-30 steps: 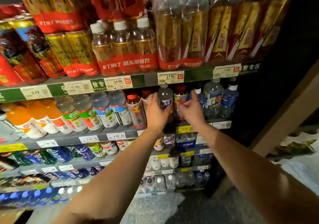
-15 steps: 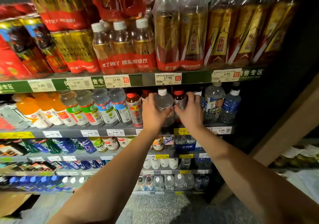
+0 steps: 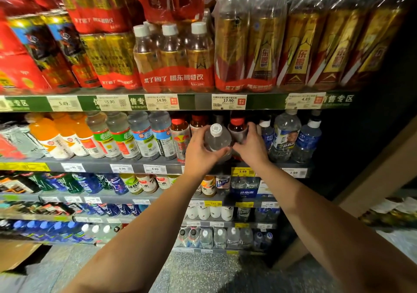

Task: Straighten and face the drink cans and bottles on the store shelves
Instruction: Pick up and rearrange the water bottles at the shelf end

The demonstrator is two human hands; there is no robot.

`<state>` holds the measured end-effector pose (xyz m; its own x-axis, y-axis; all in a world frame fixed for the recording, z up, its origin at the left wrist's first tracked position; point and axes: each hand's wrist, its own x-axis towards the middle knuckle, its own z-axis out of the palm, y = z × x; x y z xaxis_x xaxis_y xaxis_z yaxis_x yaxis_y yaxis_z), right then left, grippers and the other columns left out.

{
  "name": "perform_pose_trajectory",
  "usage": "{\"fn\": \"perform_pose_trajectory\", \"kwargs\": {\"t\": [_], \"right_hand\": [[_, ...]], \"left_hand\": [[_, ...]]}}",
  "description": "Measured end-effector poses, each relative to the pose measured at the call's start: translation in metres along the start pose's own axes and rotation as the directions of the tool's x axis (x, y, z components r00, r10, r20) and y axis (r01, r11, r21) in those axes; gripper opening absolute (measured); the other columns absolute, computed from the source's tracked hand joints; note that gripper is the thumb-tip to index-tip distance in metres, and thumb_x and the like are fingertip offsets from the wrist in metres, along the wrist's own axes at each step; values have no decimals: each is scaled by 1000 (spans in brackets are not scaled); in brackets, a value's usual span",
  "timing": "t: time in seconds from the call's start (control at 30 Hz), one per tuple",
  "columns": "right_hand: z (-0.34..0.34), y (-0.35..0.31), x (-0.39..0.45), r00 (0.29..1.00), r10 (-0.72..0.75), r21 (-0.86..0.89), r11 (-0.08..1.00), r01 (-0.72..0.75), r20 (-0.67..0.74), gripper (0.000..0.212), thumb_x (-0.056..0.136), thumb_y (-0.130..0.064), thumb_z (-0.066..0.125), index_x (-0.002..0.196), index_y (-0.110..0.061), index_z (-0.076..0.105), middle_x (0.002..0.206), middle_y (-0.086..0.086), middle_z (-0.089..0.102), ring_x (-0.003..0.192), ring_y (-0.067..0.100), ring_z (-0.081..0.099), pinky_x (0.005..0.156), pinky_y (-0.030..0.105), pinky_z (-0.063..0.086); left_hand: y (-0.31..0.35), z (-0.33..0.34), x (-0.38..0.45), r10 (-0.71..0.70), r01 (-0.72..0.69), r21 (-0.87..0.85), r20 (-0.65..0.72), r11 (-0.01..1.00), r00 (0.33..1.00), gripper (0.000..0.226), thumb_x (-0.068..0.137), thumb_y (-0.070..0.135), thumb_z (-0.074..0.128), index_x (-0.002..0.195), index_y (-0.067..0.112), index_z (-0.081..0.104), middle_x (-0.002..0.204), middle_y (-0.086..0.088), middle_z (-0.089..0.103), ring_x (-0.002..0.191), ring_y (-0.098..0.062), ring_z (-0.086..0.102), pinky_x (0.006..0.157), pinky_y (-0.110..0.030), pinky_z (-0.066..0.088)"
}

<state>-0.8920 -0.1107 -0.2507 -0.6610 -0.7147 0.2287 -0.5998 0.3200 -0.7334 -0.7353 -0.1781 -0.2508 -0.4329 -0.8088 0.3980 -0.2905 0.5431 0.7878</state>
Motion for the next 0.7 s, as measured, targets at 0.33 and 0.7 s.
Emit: {"fn": "perform_pose_trajectory", "kwargs": {"t": [0.33,0.7], "right_hand": [[2,1,-5,999,37,75,997,-35,-32,68,71,-32,83,126,-22,45,121,4,66,106,28,64,80,35,48],[37,-27,3,994,98,124,987,-103,42,67,68,-37,83,124,-19,51,117,5,68,104,28,65,76,30,45]], "left_hand": [[-9,-14,-21,-163,111,-315,-143,943,976,71,59,47,91,120,44,54,118,18,65,113,-2,60,97,-37,54],[-19,-63,-34,-227,134,-450,-158,883,961,52,67,23,91,111,25,64,102,6,74,97,-10,70,78,-18,54]]}}
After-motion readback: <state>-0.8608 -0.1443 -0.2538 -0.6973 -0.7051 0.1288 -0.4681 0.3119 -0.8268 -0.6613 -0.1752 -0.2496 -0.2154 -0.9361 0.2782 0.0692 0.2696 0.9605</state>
